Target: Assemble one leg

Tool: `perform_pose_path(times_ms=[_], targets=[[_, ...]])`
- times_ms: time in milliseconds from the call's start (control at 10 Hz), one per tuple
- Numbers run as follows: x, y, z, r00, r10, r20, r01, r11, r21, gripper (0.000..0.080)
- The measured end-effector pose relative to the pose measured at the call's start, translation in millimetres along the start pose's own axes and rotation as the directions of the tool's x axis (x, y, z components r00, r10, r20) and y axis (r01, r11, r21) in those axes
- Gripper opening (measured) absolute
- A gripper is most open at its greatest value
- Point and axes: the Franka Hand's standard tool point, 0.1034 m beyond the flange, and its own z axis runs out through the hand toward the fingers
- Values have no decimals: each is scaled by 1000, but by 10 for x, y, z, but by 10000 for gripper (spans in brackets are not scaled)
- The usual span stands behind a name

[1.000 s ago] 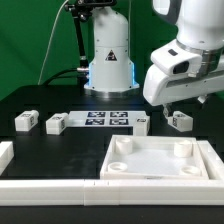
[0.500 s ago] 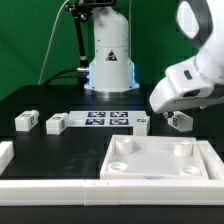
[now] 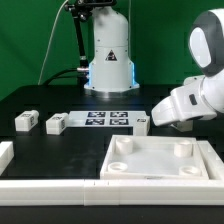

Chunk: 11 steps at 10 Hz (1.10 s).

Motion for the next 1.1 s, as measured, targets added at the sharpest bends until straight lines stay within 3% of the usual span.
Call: perform_pose_path(times_ms=[100, 200, 300, 400, 500, 1100], targets=[[9, 4, 3, 1000, -1, -4, 1, 1000, 1, 649], [14, 3, 7, 1000, -1, -6, 1, 1000, 1, 560], [14, 3, 7, 1000, -1, -6, 1, 1000, 1, 560], [14, 3, 8, 1000, -1, -6, 1, 1000, 1, 357], [14, 3, 8, 1000, -1, -6, 1, 1000, 1, 288], [14, 3, 8, 1000, -1, -6, 1, 1000, 1, 288]])
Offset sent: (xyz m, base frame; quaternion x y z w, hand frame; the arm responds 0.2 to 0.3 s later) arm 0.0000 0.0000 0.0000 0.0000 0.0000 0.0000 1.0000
